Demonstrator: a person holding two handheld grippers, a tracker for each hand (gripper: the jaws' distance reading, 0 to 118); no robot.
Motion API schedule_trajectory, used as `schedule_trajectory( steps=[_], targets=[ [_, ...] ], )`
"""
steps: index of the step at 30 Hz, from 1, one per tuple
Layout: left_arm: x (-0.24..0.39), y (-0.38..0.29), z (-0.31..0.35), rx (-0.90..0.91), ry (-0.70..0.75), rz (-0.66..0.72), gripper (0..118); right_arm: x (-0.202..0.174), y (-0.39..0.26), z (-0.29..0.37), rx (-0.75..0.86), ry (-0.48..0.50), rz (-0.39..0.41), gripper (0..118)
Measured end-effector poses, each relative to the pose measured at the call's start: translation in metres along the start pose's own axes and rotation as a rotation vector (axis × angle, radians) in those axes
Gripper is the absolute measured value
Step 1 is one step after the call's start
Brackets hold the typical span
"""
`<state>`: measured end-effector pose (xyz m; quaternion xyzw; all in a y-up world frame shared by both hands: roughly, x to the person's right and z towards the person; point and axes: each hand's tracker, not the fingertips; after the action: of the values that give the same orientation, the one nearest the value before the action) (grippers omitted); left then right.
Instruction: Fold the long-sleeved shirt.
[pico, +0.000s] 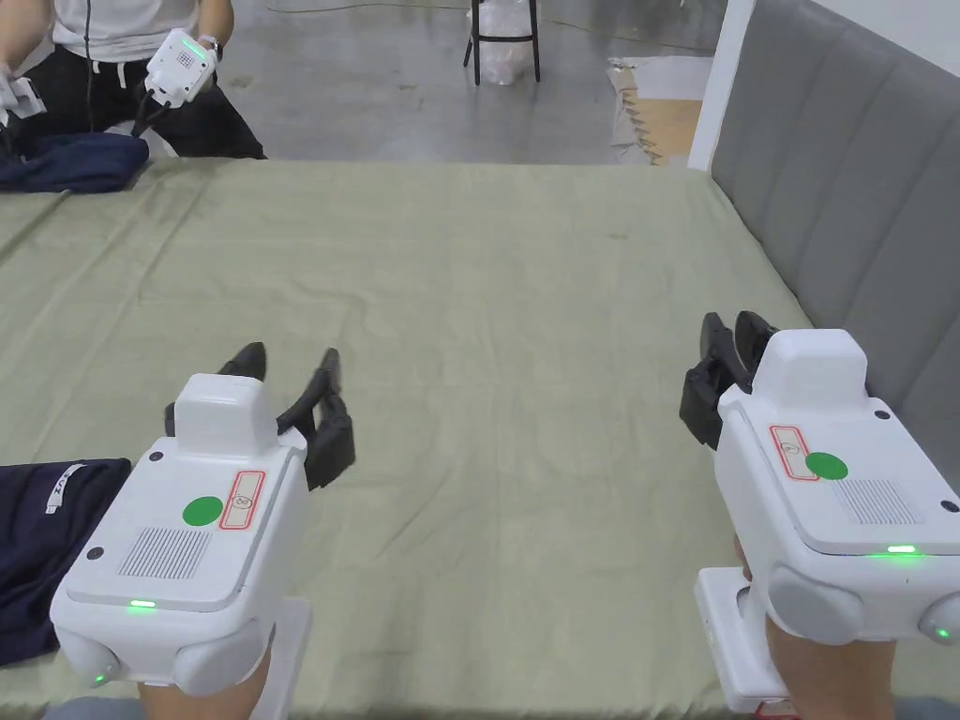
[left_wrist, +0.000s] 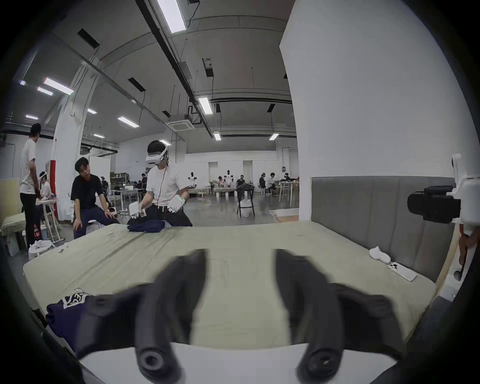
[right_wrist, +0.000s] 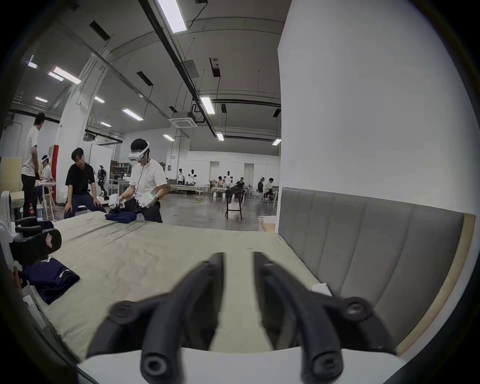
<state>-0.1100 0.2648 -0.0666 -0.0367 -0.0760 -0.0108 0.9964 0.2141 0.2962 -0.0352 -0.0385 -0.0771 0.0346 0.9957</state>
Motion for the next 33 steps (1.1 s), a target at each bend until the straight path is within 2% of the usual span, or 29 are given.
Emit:
schedule_trajectory(
  steps=[1,3,4,5,6,14,25,33],
  targets=[
    [0.002,0.000,0.000,0.008,0.000,-0.003,75,0.000,-0.001,-0.001,-0.003,0.010,-0.005,38],
    [0.002,0.001,0.001,0.025,-0.006,-0.005,98,-0.002,-0.001,-0.005,-0.010,0.017,-0.009,77],
    [0.001,0.003,0.000,0.027,-0.014,0.001,109,-0.002,-0.002,-0.006,-0.012,0.016,-0.009,102],
    [0.001,0.002,-0.001,0.027,-0.027,0.009,111,-0.002,-0.002,-0.006,-0.010,0.015,-0.007,114],
    [0.001,0.003,0.000,0.037,-0.028,0.010,111,-0.003,-0.002,-0.005,-0.004,0.017,-0.003,118],
    [0.007,0.002,-0.002,0.049,0.019,0.013,111,-0.004,0.001,-0.008,-0.006,0.007,-0.001,118],
    [0.007,0.007,-0.001,0.063,0.008,0.025,111,-0.001,0.006,-0.009,0.011,-0.022,-0.001,118],
    [0.009,0.008,0.003,0.061,0.001,0.028,111,-0.005,0.007,-0.006,0.015,-0.002,0.016,118]
  ],
)
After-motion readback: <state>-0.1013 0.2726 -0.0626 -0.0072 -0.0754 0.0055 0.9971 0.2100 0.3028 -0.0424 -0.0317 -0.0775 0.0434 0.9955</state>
